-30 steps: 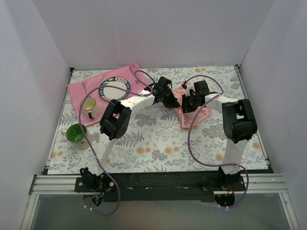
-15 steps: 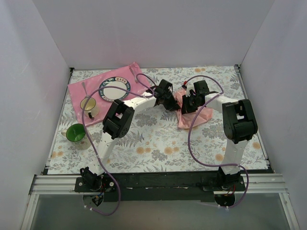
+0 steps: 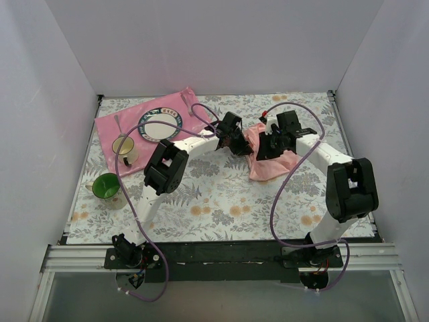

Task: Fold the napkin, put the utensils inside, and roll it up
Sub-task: Roll the napkin with the utensil

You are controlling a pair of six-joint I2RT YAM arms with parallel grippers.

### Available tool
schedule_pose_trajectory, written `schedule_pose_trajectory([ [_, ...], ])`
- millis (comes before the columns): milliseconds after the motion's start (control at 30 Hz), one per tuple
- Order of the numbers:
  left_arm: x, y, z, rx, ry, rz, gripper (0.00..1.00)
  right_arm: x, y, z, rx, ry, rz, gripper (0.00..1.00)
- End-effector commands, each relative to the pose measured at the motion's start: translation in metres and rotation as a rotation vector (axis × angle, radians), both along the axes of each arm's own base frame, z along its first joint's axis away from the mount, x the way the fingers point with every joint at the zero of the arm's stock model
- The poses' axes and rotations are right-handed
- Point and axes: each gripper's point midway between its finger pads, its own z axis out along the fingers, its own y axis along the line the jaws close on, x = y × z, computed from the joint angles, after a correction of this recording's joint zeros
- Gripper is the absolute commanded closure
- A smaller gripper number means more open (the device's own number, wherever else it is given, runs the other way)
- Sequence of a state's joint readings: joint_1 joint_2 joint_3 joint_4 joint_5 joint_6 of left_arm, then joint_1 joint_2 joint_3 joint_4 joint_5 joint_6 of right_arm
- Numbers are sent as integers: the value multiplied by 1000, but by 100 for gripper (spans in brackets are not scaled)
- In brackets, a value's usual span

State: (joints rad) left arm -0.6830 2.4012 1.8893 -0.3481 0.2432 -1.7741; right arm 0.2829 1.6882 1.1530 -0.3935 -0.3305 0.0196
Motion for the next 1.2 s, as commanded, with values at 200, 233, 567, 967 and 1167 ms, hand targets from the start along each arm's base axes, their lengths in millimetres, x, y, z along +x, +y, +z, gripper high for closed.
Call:
schedule_pose_trajectory([
  [200,-9,6,-22,48,25,-5,89,-36,54,-4,123,48,177,79],
  [233,-10,7,-24,51,28,-5,90,-40,58,-8,118,56,190,79],
  [567,-12,8,-30,58,37,-9,90,-46,31,-31,-62,75,113,85],
  [967,-12,10,-31,66,32,-14,91,-33,-12,-21,-280,14,1,86],
  [1167,-12,9,-30,63,31,-17,91,-30,-19,-20,-298,8,-20,85],
])
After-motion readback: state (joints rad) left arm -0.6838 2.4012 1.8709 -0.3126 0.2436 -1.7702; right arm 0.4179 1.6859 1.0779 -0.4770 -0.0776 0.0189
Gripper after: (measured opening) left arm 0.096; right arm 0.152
